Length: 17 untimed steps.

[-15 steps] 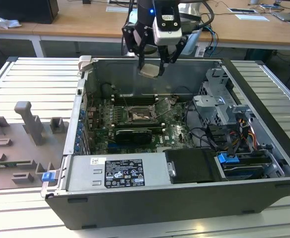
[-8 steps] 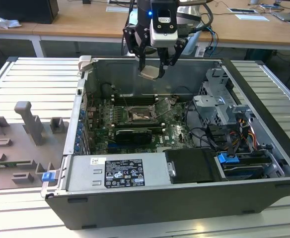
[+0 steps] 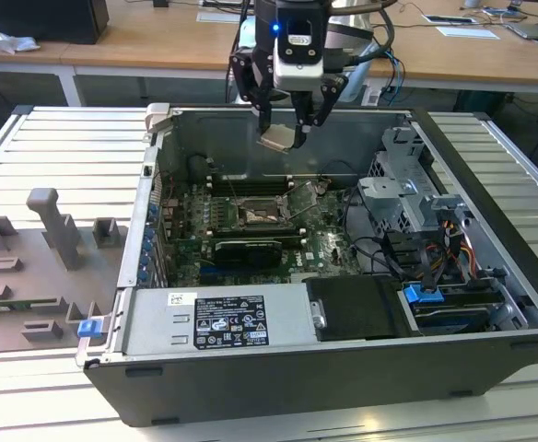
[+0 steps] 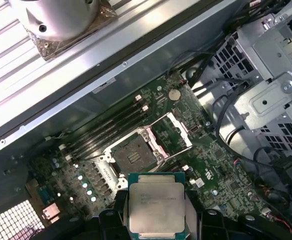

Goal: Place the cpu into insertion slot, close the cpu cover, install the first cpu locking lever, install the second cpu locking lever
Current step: 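Place the cpu into insertion slot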

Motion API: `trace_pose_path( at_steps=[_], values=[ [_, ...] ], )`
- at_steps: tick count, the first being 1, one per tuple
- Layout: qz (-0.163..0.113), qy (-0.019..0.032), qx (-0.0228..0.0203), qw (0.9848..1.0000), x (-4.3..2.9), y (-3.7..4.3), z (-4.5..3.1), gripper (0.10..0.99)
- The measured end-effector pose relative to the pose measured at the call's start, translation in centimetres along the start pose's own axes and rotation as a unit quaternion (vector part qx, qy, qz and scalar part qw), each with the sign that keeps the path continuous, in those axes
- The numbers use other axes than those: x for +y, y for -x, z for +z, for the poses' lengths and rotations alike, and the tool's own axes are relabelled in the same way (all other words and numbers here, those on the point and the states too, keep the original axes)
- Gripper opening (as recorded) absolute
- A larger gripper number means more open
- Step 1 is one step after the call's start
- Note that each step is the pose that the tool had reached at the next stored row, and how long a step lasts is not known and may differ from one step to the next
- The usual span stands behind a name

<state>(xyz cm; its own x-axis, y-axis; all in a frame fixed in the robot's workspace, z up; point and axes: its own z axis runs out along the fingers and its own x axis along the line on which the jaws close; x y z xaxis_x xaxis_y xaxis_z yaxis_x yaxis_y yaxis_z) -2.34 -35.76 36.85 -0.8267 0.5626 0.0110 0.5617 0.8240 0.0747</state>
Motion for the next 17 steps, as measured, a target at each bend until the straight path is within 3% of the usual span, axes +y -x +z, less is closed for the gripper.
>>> trace_pose_path(
  at_steps=[7,12,17],
  values=[
    [0.051,-0.0001,-0.0043,0.9987,-0.01,0.0,0.06,0.541],
    [0.083,-0.0002,-0.007,0.9965,-0.01,0.0,0.11,0.541],
    [0.114,-0.0004,-0.0097,0.9934,-0.01,0.0,0.16,0.541]
  ],
)
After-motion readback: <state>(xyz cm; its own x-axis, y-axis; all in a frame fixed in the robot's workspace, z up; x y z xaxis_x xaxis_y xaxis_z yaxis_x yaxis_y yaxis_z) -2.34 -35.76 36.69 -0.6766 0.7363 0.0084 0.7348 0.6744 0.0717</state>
